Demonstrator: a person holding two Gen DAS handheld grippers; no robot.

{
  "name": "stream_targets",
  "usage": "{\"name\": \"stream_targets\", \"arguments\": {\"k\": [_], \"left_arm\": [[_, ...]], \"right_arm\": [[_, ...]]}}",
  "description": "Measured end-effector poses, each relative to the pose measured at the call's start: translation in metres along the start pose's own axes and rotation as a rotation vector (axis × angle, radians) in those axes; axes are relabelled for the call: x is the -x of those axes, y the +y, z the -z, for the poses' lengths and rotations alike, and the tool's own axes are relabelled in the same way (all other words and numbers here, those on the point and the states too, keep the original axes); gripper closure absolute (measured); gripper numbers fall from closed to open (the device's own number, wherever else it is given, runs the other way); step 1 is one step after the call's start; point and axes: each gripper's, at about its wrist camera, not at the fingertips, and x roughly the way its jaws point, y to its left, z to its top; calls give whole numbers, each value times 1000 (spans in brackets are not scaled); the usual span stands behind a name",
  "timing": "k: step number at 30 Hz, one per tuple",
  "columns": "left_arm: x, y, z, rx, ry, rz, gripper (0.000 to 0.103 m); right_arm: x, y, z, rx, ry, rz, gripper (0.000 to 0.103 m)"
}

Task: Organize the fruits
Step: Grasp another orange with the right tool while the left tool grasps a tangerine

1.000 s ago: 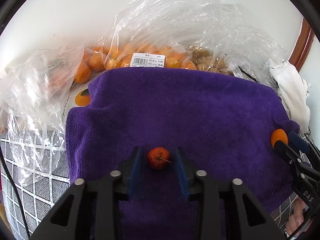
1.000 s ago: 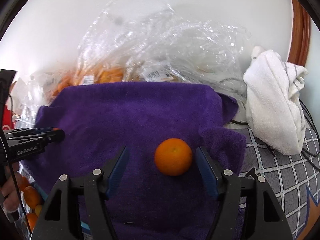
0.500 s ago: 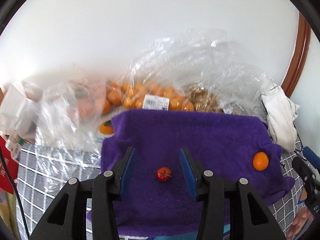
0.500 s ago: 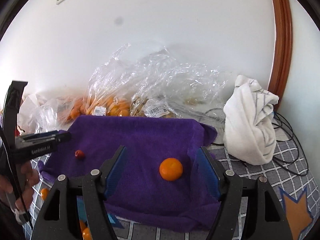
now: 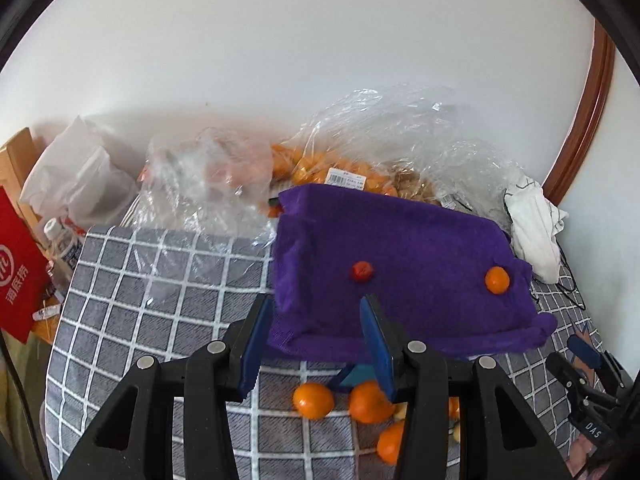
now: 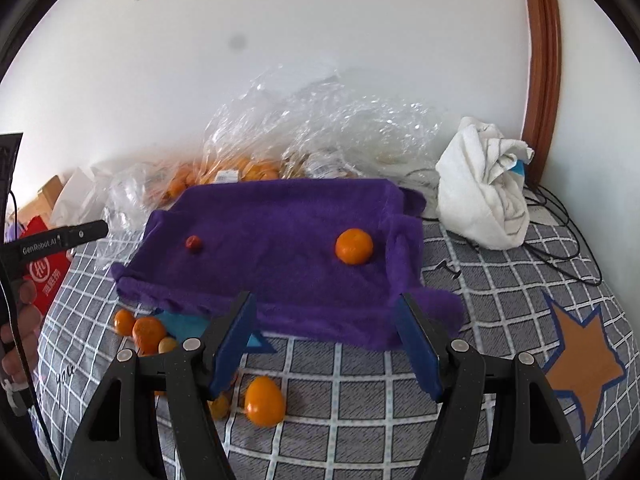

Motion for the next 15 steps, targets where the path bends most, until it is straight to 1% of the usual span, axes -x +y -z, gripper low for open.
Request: {"name": "stream_targets", "arguments": {"k": [3,5,7,9,11,13,14,15], "left_arm": [[6,19,17,30,14,-38,60],[9,31,28,56,38,-52,60],[12,40,39,79,47,-58,60],[13,41,48,76,47,-71,60],[13,39,56,64,45,-79,60],[9,35,64,54,59,-77,60],[8,33,68,48,64,-64,60],[6,32,73,45,68,-48,60]], "right_arm": [[-9,18,23,37,51,-48,45],[-15,27,36,57,78,-66,47],[-22,33,45,78,106,-64,52],[-28,36,50,84,126,-73,55],[-33,36,54,83,138,-57,60],[-44,33,56,61,198,-69,71],[-46,30,58,47,211,-81,71],[-43,28,58,40,191,-84,71]]}}
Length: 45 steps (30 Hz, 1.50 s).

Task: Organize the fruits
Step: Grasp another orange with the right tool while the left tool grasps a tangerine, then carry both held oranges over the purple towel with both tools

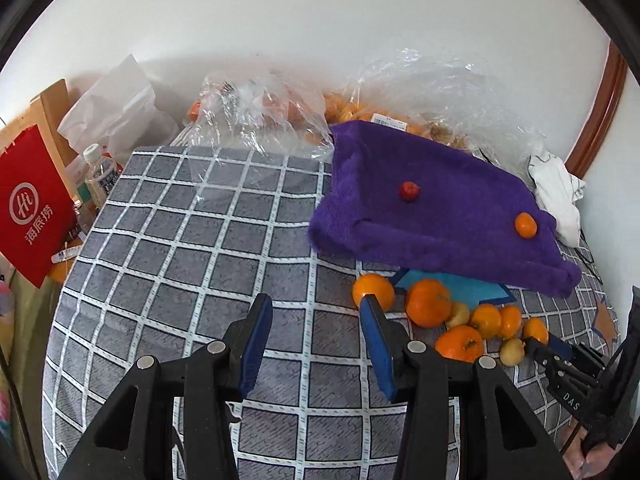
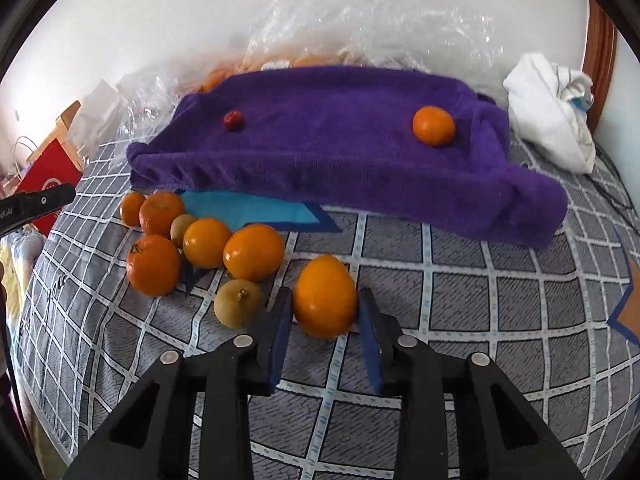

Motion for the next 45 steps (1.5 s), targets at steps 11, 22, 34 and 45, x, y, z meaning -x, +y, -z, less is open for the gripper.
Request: {"name": "stream_targets", "arguments": {"k": [11,22,34,45], "left_arm": [[-46,-23,6,27,53,62,60],[-48,-28,6,38,-19,5,73],[-30,-13,44,9,-26,46,72],[-31,-1,43,81,-33,105,72]], "right_arm": [[19,-47,2,-36,-87,91,71],[8,-59,8,-68,-100,85,71],[3,-59,9,-62,-78,108,71],[3,-65,9,-87,-83,72,70]]}}
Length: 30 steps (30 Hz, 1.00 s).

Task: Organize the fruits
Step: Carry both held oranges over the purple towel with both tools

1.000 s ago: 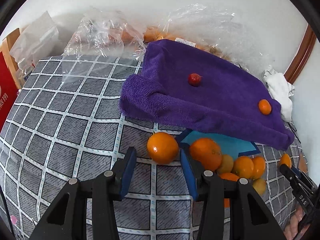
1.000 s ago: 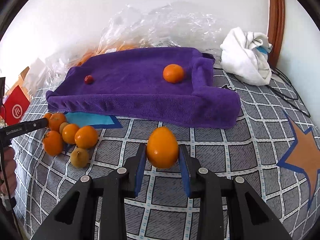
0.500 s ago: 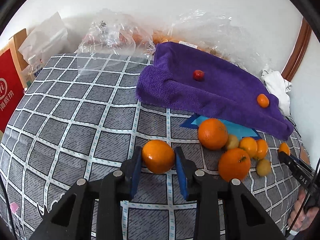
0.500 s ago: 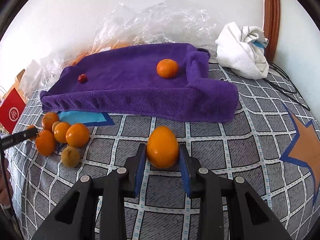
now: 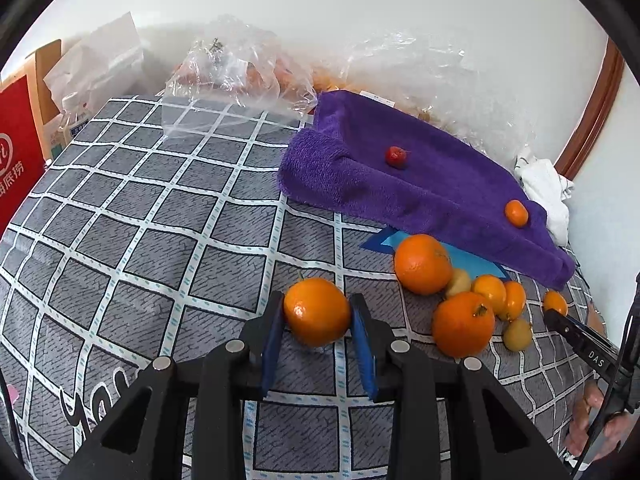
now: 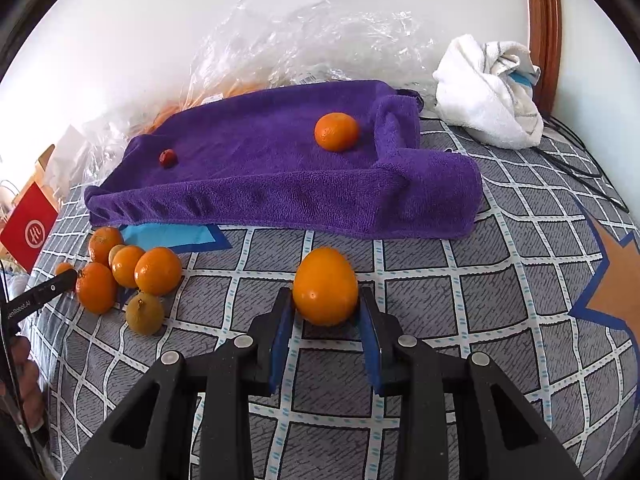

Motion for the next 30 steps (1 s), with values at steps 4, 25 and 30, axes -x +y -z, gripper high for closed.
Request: {"name": "stream_targets", "arguments": {"k": [4,25,30], "left_arm": [[0,0,0,-6,1,-6,72],[1,-1,0,-4,-1,4,72],[2,4,1,28,-12,44,73]], "right_arm": [[1,-1,0,1,2,-7,70],[0,4,-4,-4,-18,-23,71],[8,10,-1,21,-47,-38,71]]}}
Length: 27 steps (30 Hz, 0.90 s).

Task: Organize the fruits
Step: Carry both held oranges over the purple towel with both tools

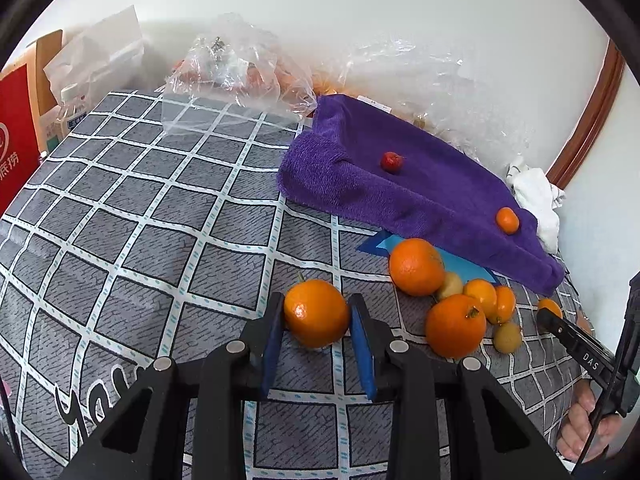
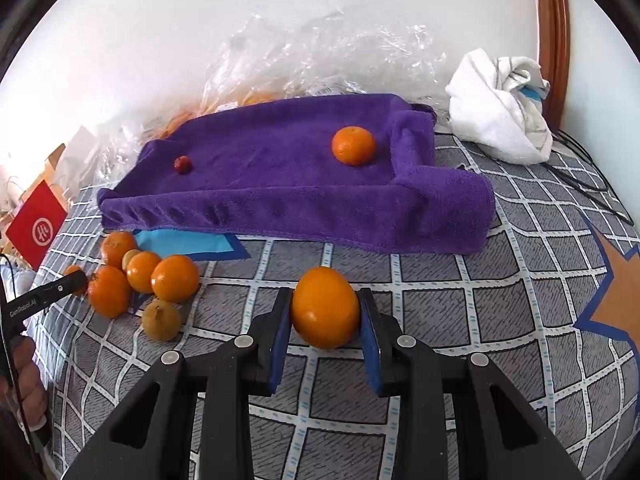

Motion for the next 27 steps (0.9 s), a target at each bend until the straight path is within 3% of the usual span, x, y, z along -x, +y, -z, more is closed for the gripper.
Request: {"name": "stream_targets", "arguments": {"k": [5,11,15,19,27], "left_arm": [[6,2,1,16,-32,47,73],[14,4,0,29,-75,48,73],[23,9,-6,69,-58,62,73],[38,1,-23,14,-102,-9,73],[41,-12,-70,-8,-148,-65,73]], "right_arm": [[2,0,0,-2,-9,-16,71],[9,-5,-2,-27,-31,-24,71],[24,-8,-8,-30,-38,-21,71],[42,-8,-23,10,-79,7,71],[49,-14,-66,-4,-134,25,71]]}}
